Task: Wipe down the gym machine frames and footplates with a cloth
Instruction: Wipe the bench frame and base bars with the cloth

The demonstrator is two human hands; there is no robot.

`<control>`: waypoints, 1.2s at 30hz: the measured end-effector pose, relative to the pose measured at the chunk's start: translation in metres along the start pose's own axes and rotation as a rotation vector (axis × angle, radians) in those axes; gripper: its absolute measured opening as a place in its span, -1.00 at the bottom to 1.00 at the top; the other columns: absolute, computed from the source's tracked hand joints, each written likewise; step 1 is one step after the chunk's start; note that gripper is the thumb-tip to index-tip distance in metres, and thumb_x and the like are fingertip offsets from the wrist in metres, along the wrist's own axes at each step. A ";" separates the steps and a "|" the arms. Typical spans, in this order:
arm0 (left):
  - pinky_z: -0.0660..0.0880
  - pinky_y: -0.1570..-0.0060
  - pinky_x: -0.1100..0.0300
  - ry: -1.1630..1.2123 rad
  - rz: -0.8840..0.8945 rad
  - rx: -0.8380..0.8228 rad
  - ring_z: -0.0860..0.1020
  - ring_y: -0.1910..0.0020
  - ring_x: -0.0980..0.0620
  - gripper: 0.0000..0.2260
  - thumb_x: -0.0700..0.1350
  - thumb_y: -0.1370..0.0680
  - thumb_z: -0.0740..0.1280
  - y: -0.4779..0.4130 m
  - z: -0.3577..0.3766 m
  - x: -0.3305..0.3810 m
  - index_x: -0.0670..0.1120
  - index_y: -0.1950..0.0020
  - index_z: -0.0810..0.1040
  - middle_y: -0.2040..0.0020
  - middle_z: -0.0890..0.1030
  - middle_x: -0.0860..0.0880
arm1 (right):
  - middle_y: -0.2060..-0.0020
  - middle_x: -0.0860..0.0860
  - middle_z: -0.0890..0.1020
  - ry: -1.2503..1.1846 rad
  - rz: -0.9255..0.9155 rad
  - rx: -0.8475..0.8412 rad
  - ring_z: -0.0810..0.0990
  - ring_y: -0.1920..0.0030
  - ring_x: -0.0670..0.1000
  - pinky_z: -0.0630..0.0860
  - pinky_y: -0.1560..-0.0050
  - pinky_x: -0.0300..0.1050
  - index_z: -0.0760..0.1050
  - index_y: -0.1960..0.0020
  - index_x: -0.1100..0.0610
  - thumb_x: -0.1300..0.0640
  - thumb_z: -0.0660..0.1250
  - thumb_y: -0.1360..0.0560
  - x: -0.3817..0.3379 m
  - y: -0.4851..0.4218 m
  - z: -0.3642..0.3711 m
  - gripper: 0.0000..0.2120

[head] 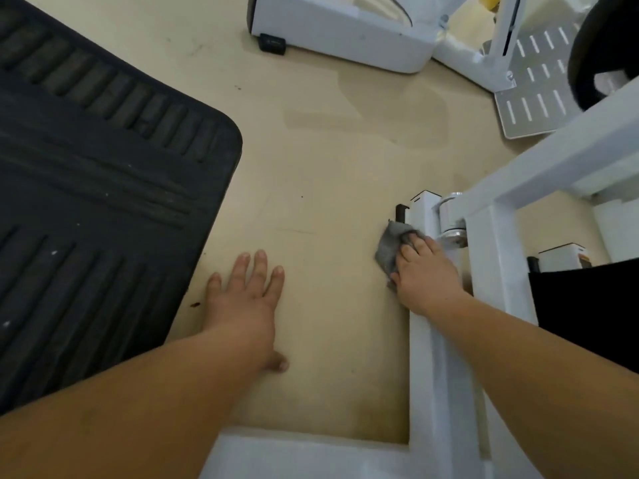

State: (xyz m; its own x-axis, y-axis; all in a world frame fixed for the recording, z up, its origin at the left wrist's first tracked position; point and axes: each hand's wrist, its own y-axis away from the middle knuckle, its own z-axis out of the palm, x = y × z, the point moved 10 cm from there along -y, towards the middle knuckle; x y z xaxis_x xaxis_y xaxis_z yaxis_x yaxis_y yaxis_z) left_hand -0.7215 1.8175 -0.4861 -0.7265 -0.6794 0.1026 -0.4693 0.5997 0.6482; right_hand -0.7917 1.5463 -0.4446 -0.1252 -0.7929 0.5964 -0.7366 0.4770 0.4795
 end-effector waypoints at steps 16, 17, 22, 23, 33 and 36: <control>0.40 -0.37 -0.14 0.008 0.073 0.027 0.26 -0.53 -0.17 -0.37 0.07 -0.60 0.30 0.044 -0.017 0.028 -0.14 -0.60 0.21 -0.62 0.10 -0.15 | -0.14 0.15 0.62 -0.628 0.146 -0.532 0.59 -0.20 0.19 0.54 -0.19 0.06 0.56 -0.21 0.18 0.08 0.13 -0.64 -0.073 0.225 0.029 -0.70; 0.44 -0.32 -0.14 0.055 0.117 0.028 0.34 -0.47 -0.18 -0.43 0.06 -0.59 0.30 0.053 -0.017 0.038 -0.14 -0.54 0.29 -0.58 0.18 -0.15 | -0.14 0.16 0.62 -0.646 0.170 -0.516 0.60 -0.19 0.20 0.55 -0.19 0.07 0.56 -0.21 0.19 0.09 0.14 -0.64 -0.069 0.226 0.021 -0.70; 0.46 -0.29 -0.12 0.101 0.305 0.056 0.40 -0.42 -0.15 -0.58 0.04 -0.62 0.27 0.106 -0.020 0.078 -0.08 -0.43 0.33 -0.43 0.31 -0.09 | -0.34 0.08 0.54 -0.716 0.069 -0.527 0.52 -0.30 0.19 0.48 -0.28 0.04 0.46 -0.45 -0.03 -0.05 0.06 -0.69 -0.086 0.256 -0.008 -0.60; 0.47 -0.29 -0.13 0.103 0.317 0.044 0.41 -0.40 -0.16 -0.59 0.02 -0.63 0.26 0.113 -0.020 0.080 -0.08 -0.43 0.33 -0.41 0.33 -0.09 | -0.28 0.09 0.58 -0.736 0.082 -0.490 0.55 -0.23 0.19 0.50 -0.20 0.01 0.53 -0.33 0.02 -0.05 0.06 -0.68 -0.090 0.263 -0.012 -0.63; 0.45 -0.21 0.01 -0.120 0.464 0.245 0.48 -0.16 -0.07 -0.82 0.01 -0.66 0.21 0.168 -0.046 0.043 -0.01 -0.20 0.49 -0.13 0.52 -0.03 | -0.13 0.09 0.60 -1.006 -0.017 -0.244 0.56 -0.09 0.13 0.47 -0.05 0.03 0.51 -0.11 0.07 -0.10 -0.02 -0.71 -0.172 0.229 -0.038 -0.62; 0.06 -0.58 -0.10 -0.376 0.467 0.345 0.35 -0.45 -0.10 -0.67 0.10 -0.70 0.11 0.181 -0.058 0.010 -0.02 -0.33 0.49 -0.31 0.53 -0.06 | -0.05 0.06 0.59 -1.058 -0.097 -0.128 0.53 -0.05 0.11 0.45 0.00 0.03 0.46 0.01 0.00 -0.15 -0.02 -0.69 -0.198 0.226 -0.064 -0.64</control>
State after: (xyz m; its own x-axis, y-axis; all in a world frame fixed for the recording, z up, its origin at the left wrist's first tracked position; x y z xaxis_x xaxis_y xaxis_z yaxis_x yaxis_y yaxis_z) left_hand -0.7845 1.8946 -0.3244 -0.9868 -0.1622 0.0037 -0.1527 0.9363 0.3163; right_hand -0.8907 1.8360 -0.4130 -0.6283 -0.7259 -0.2800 -0.7069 0.3822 0.5952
